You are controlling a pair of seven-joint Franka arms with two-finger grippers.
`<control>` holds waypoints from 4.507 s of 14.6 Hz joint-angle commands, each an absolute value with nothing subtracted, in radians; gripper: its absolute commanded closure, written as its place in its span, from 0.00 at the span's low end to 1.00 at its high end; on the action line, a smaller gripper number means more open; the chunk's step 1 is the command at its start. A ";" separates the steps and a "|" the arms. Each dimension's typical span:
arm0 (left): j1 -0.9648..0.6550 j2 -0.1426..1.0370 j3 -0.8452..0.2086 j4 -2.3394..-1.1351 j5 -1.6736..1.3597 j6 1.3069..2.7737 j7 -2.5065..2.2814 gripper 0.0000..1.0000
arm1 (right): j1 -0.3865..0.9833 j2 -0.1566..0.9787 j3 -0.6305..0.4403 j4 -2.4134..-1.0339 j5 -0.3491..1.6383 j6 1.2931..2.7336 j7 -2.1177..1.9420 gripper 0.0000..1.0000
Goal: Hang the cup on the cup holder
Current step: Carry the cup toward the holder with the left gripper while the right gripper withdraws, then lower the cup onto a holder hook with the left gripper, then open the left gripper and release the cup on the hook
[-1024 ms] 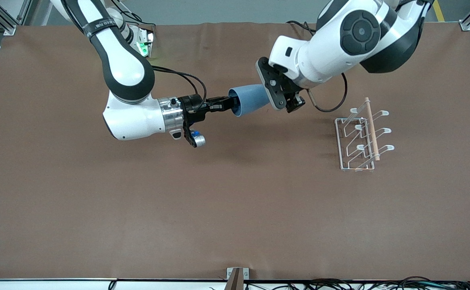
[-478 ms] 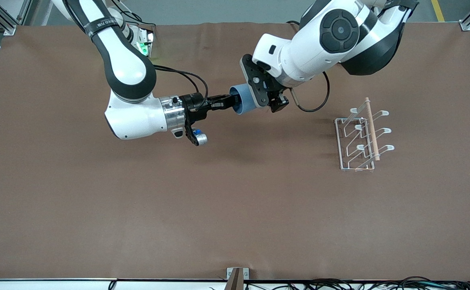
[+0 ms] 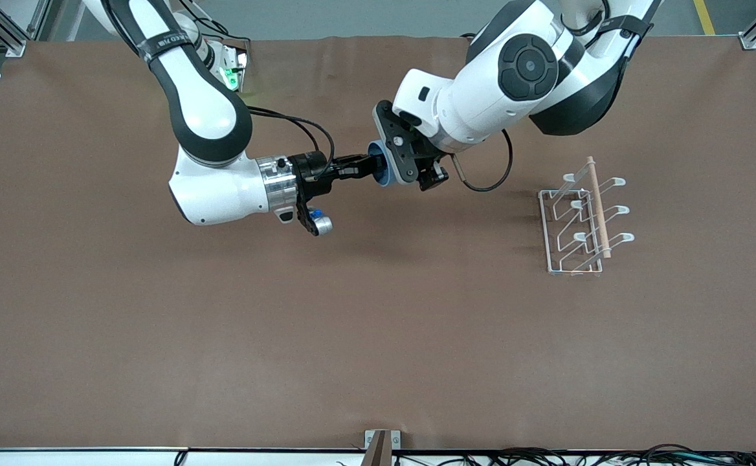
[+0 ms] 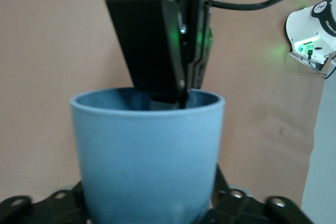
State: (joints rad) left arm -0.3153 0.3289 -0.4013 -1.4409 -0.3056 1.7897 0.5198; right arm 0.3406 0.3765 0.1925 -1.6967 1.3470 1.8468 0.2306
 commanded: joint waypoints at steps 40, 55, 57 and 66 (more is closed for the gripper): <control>-0.276 0.506 -0.394 -1.787 1.230 1.269 0.756 0.97 | 0.037 0.034 -0.143 -1.519 0.025 1.603 0.005 0.00; -0.261 0.692 -0.382 -1.799 1.301 1.213 0.611 0.64 | 0.000 0.011 -0.097 -1.545 -0.026 1.588 0.014 0.00; -0.241 0.690 -0.383 -1.793 1.298 1.219 0.586 0.41 | 0.000 0.011 -0.103 -1.546 -0.021 1.586 0.005 0.00; -0.192 0.576 -0.390 -1.704 1.118 1.326 0.512 0.00 | 0.006 0.011 -0.100 -1.543 -0.021 1.586 0.005 0.00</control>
State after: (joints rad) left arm -0.2156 0.6402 -0.3846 -1.6939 1.1599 1.2579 0.5194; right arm 0.0154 0.0343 -0.1116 -1.5205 -0.0153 1.5770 0.0011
